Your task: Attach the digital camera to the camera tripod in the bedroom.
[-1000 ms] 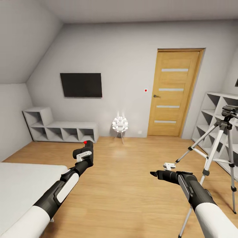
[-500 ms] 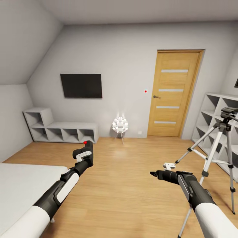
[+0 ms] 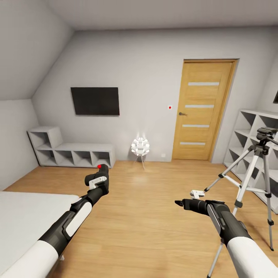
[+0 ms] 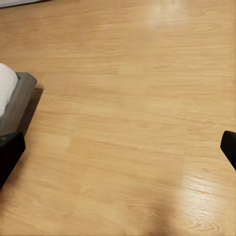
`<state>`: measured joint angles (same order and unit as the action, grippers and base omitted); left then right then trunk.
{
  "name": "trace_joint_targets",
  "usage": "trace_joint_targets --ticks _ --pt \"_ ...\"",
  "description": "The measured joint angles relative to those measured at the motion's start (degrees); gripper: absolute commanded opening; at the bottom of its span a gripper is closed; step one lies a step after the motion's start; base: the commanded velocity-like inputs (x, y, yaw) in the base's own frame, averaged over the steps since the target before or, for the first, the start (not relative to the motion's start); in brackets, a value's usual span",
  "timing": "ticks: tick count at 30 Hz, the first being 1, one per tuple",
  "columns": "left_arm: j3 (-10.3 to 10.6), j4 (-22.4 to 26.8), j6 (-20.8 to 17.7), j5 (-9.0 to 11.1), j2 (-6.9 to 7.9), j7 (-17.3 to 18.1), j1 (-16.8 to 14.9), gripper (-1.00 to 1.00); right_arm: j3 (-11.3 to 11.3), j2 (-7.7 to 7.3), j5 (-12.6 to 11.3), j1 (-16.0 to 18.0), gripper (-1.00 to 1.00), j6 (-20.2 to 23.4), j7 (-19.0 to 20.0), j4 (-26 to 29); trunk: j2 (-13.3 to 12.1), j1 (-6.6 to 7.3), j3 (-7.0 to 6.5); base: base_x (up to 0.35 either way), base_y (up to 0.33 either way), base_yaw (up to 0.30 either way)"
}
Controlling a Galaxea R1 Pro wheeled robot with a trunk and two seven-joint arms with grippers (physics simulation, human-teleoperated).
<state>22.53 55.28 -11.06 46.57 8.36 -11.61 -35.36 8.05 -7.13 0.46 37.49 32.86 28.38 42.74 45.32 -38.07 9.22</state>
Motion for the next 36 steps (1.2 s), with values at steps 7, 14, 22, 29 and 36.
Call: trace_joint_targets --ticks 7,14,22,29,36 --pt "0.1 0.3 0.0 0.0 0.0 0.0 0.0 -1.0 0.0 0.04 0.0 0.0 1.0 0.0 0.0 0.0 -2.8 1.54 -1.26 0.0 0.0 0.0" --pt "0.1 0.6 0.0 0.0 0.0 0.0 0.0 -1.0 0.0 0.07 0.0 0.0 1.0 -0.1 -0.1 -0.1 -5.6 3.08 -2.52 0.0 0.0 0.0" --pt "0.1 1.4 0.0 0.1 0.06 0.0 0.0 -1.0 0.0 0.08 0.0 0.0 1.0 -0.1 -0.1 -0.1 -8.8 4.84 -3.96 0.0 0.0 0.0" --pt "0.2 1.5 0.0 0.1 0.21 0.2 0.0 -1.0 0.0 0.0 0.0 0.0 1.0 -0.1 -0.1 -0.1 -11.7 6.38 -5.23 0.0 0.0 0.0" --pt "0.2 1.5 0.0 0.1 0.19 0.3 0.0 -1.0 -0.1 0.07 0.0 0.0 1.0 -0.1 -0.1 -0.1 -14.5 7.92 -6.49 0.0 0.0 0.0"
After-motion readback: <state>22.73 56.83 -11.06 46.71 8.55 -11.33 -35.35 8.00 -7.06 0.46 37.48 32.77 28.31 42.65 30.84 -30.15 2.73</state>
